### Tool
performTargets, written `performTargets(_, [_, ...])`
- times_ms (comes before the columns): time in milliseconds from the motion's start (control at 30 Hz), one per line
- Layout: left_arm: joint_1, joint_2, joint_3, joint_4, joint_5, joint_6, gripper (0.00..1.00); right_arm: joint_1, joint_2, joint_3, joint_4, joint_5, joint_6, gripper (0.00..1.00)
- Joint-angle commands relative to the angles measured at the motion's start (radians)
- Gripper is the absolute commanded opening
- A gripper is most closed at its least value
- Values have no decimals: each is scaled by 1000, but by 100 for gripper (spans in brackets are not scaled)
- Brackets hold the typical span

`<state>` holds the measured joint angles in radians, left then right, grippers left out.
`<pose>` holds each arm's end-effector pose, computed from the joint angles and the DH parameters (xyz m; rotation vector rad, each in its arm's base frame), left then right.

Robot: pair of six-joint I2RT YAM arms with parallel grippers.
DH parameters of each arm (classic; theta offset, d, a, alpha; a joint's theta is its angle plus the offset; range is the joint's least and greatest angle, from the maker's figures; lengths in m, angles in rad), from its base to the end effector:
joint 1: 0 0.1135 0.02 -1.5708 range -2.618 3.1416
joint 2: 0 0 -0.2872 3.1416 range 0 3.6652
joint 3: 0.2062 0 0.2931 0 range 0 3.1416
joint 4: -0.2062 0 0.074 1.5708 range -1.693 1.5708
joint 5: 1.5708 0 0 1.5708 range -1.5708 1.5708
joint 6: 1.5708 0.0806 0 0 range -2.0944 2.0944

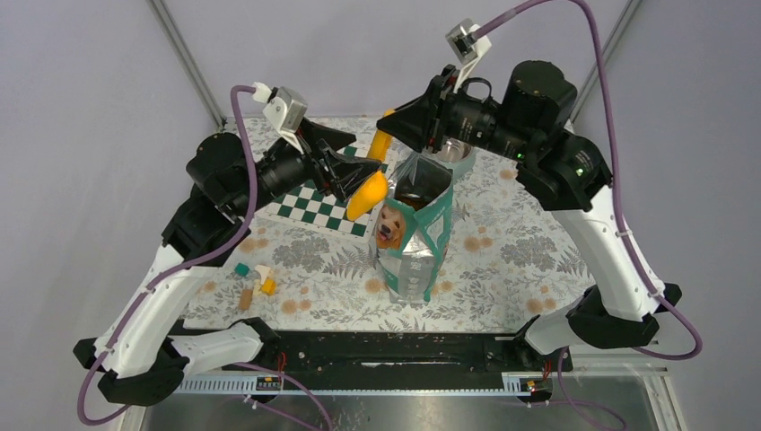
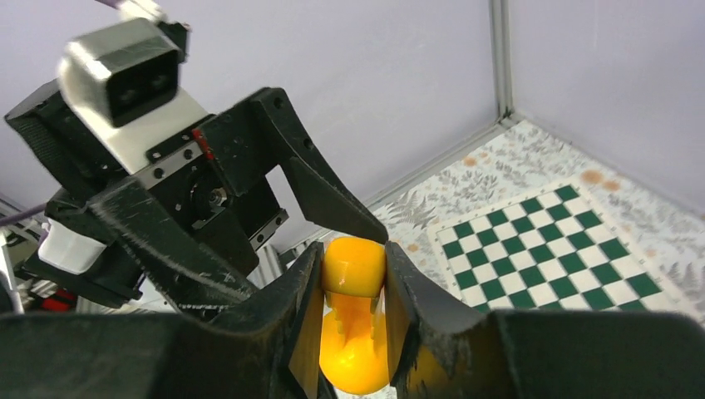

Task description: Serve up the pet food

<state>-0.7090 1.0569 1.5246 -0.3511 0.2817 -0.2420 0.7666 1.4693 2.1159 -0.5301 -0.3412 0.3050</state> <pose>0.1814 -0.1851 0.5641 0.5860 1.4193 -0.9714 0.2209 0.2502 0.6374 -0.6401 1.4255 1.1075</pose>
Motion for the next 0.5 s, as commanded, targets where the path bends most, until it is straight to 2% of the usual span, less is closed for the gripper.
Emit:
performTargets(0, [6, -17, 69, -194, -26, -62, 79, 7, -2, 107, -7, 1, -117, 0])
performTargets(133, [37, -55, 7, -197, 149, -89, 69, 5, 14, 164, -30, -33, -136, 0])
performTargets(267, [78, -76, -50, -95, 289, -143, 64, 5, 21, 178, -29, -103, -130, 0])
performTargets(467, [82, -53, -98, 69, 418, -240, 54, 4, 20, 170, -18, -133, -116, 0])
